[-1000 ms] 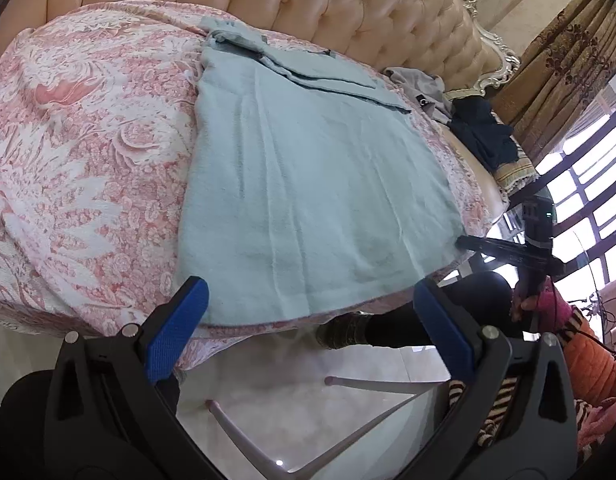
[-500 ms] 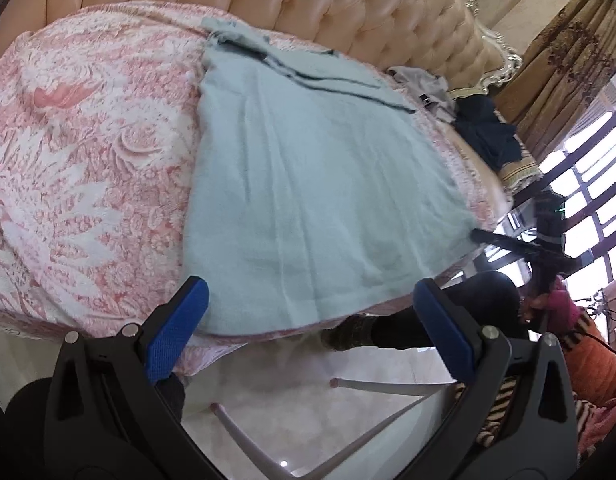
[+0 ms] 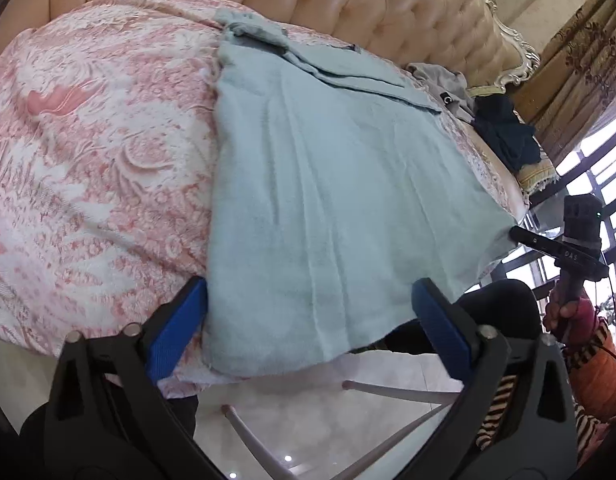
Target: Fold clothes
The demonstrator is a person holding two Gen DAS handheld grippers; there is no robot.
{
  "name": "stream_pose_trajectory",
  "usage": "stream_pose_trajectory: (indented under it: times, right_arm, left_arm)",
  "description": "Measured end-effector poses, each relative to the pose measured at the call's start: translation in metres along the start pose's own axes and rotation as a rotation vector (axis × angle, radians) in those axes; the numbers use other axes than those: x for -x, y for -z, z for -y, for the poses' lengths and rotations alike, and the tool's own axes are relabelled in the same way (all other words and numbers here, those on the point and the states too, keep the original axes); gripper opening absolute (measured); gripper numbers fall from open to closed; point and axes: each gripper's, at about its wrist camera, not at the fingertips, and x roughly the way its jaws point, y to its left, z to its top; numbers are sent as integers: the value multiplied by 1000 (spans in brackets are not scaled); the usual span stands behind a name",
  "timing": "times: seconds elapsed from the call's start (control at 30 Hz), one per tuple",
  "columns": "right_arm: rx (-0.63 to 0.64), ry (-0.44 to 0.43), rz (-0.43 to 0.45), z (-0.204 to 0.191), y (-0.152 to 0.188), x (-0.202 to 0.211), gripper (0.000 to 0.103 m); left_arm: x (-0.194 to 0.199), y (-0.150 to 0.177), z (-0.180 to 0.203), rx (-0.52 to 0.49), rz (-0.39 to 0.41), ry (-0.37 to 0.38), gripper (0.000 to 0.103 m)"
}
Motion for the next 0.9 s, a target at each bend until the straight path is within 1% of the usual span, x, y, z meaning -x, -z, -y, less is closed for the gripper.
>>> stream_pose_trajectory:
  times: [0.03,0.1,0.13,0.17,0.23,0.33,0.37,0.4,0.47,0.5,0.53,0.57,0.6,0.67,0.7,0.73,0.77,0.8,0.83,0.87,0.9]
  right_arm:
    - [-4,8,-5,2,1,-2,10]
    - [-7,29,-17,6,3,-4,10]
    - [-7,39,-24,8,3,-6,10]
    - [-6,47,-30,10,4,-8,10]
    - [-14,50,-38,13,6,-11,10]
    - [-16,60,-46,16,9,-13,10]
    - [-13,68,-53,17,9,-14,12]
    - [-7,84,-68,18,9,-14,13]
    - [13,152,-103,21,10,-13,14]
    - [18,192,-113,24,9,-10,14]
    - [8,217,-97,27,6,-3,14]
    - [-8,238,-71,31,1,6,14]
    - [-16,268,-32,33,-8,16,14]
    - [20,301,31,29,-42,24,14]
    - [52,308,44,24,-62,22,14]
    - [109,324,37,14,-92,11,14]
    - [159,338,24,6,-113,0,16]
    - [221,351,3,-5,-135,-15,20]
    - [290,360,-27,-15,-163,-39,32]
    - [328,357,-60,-21,-185,-60,43]
    - [344,342,-95,-23,-206,-81,45]
  left_arm:
    - [0,1,2,-8,-7,-6,79]
    - [0,3,2,-12,-15,-7,54]
    - [2,5,0,-10,-15,-10,48]
    - [2,6,-1,-9,-15,-15,45]
    - [2,4,-3,-1,-15,-46,45]
    - [6,3,-3,2,-14,-119,45]
    - [8,3,-1,-15,-15,-164,48]
    - [11,4,1,-39,-13,-217,58]
    - [24,3,7,-92,17,-353,76]
    - [34,1,10,-110,53,-419,77]
    - [42,-4,12,-123,86,-462,77]
    - [48,-16,14,-125,109,-439,79]
    - [53,-28,15,-127,131,-415,86]
    - [53,-62,21,-147,160,-376,97]
    - [46,-83,26,-164,159,-379,97]
    - [33,-109,32,-188,148,-398,97]
    - [20,-134,36,-209,135,-416,97]
    - [5,-161,36,-222,118,-433,97]
    - [-11,-186,36,-229,100,-446,97]
    - [-25,-206,31,-216,74,-454,97]
    - [-42,-230,24,-195,33,-472,97]
